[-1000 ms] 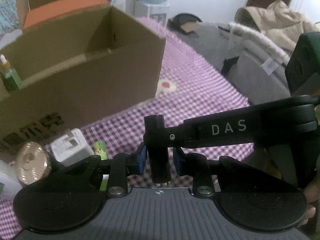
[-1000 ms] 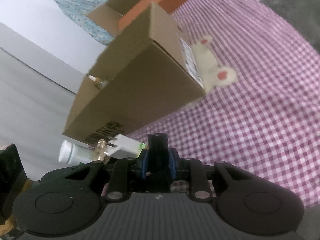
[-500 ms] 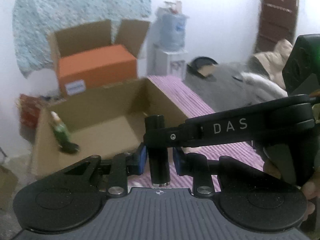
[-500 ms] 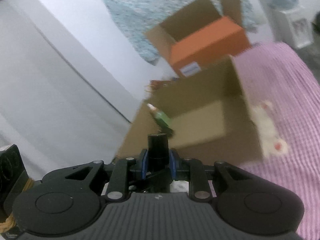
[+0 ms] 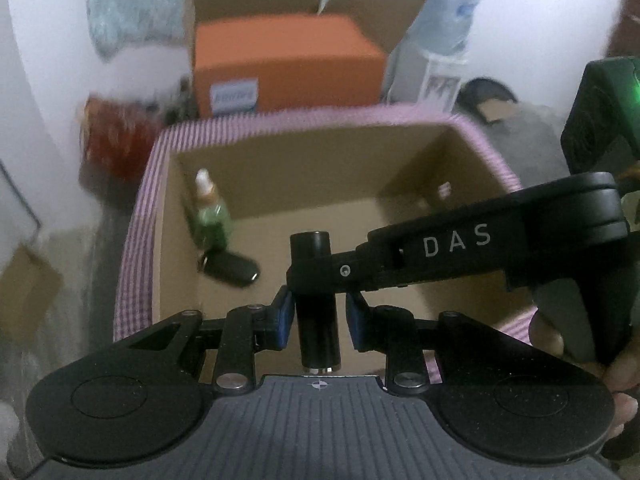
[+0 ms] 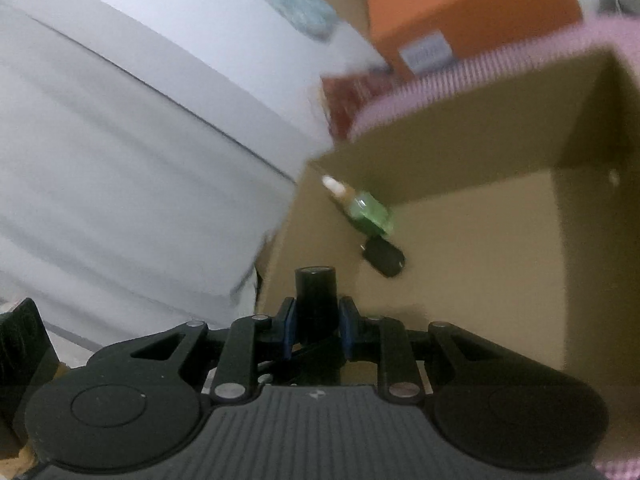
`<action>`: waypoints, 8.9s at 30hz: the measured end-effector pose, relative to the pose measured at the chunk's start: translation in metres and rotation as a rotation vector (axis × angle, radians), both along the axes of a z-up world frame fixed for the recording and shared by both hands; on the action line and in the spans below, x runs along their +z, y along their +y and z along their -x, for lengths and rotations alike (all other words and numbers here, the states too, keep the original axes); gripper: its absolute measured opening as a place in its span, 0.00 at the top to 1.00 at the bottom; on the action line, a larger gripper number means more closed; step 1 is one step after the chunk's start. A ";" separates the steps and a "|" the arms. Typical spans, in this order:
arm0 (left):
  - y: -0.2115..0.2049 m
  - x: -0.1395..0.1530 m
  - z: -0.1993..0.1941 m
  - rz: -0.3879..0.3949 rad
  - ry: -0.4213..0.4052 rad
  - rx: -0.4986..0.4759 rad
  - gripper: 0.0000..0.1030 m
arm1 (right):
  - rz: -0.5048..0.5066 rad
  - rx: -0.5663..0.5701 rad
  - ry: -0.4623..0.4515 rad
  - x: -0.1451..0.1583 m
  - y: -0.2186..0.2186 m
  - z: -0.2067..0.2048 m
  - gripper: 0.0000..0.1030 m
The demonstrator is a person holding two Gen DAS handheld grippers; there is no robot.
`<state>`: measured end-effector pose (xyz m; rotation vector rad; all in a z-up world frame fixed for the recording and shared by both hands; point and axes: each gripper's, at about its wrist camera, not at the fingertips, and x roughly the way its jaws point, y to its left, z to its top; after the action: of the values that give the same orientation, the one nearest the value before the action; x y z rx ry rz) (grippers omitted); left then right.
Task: Organize rigid objects
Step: 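Carry the black cylinder into the box and open the right gripper, then move the right gripper back toward the remaining table objects, then grasp the small green cylinder with the right gripper, then carry the green cylinder into the box and open the right gripper, then move the right gripper back to the pink plastic lid, then grasp the pink lid by its rim with the right gripper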
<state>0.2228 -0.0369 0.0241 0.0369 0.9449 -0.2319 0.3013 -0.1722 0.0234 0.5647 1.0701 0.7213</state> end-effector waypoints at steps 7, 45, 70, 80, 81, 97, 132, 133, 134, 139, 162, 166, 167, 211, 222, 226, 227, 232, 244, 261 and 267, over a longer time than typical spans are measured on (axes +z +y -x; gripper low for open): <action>0.012 -0.026 -0.026 -0.071 0.094 0.058 0.72 | 0.016 0.050 0.159 -0.041 0.028 -0.038 0.76; 0.029 0.055 0.068 0.122 -0.148 0.020 0.45 | -0.224 -0.077 0.099 0.005 -0.069 0.042 0.74; 0.018 -0.053 0.175 0.066 -0.026 -0.031 0.34 | -0.052 -0.268 0.065 -0.060 -0.117 0.223 0.74; -0.009 -0.071 0.175 0.038 -0.048 -0.064 0.39 | 0.073 -0.272 0.039 -0.078 -0.093 0.199 0.74; -0.011 -0.070 0.172 0.041 -0.052 -0.067 0.41 | 0.097 -0.268 0.029 -0.079 -0.088 0.193 0.74; -0.041 -0.077 0.145 0.062 -0.059 -0.164 0.56 | 0.267 -0.156 -0.052 -0.094 -0.046 0.145 0.82; -0.118 -0.103 0.106 -0.102 0.029 -0.308 0.80 | -0.015 -0.237 0.107 -0.116 -0.127 0.142 0.84; -0.117 -0.103 0.107 -0.100 0.028 -0.309 0.80 | -0.015 -0.238 0.106 -0.115 -0.127 0.144 0.84; -0.117 -0.101 0.108 -0.100 0.026 -0.310 0.80 | -0.012 -0.240 0.103 -0.113 -0.129 0.146 0.84; -0.116 -0.083 0.122 -0.097 -0.026 -0.318 0.80 | -0.030 -0.256 0.073 -0.099 -0.133 0.159 0.84; -0.050 0.022 0.066 -0.097 -0.176 -0.129 0.81 | -0.082 -0.054 -0.085 0.022 -0.072 0.070 0.84; -0.040 0.010 0.026 -0.145 -0.092 -0.090 0.81 | -0.089 -0.010 0.032 0.002 -0.046 0.024 0.85; -0.038 0.006 0.017 -0.163 -0.076 -0.079 0.81 | -0.090 -0.011 0.061 -0.004 -0.041 0.012 0.85; 0.039 -0.007 0.156 0.065 -0.089 0.008 0.40 | -0.198 -0.068 -0.028 0.006 -0.106 0.175 0.83; 0.022 -0.077 0.167 -0.060 -0.039 -0.012 0.24 | 0.010 -0.050 0.067 -0.055 -0.053 0.197 0.82; 0.019 -0.087 0.167 -0.103 -0.055 -0.024 0.24 | 0.022 -0.036 0.108 -0.070 -0.032 0.190 0.82; 0.018 -0.089 0.167 -0.113 -0.060 -0.025 0.24 | 0.026 -0.034 0.114 -0.073 -0.027 0.189 0.82; 0.019 -0.100 0.163 -0.142 -0.046 -0.031 0.24 | 0.038 -0.030 0.153 -0.085 -0.012 0.181 0.82; 0.017 -0.109 0.159 -0.099 -0.065 -0.072 0.31 | -0.011 -0.082 0.209 -0.100 -0.011 0.169 0.76; -0.009 -0.111 0.167 -0.111 -0.113 -0.150 0.31 | 0.097 -0.142 0.139 -0.092 -0.019 0.181 0.75; -0.008 -0.104 0.171 -0.124 -0.139 -0.161 0.31 | 0.117 -0.136 0.107 -0.100 -0.007 0.178 0.78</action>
<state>0.0516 -0.0453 -0.0800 0.2411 0.8172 -0.3158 0.1234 -0.1794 -0.0765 0.5745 1.1530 0.5111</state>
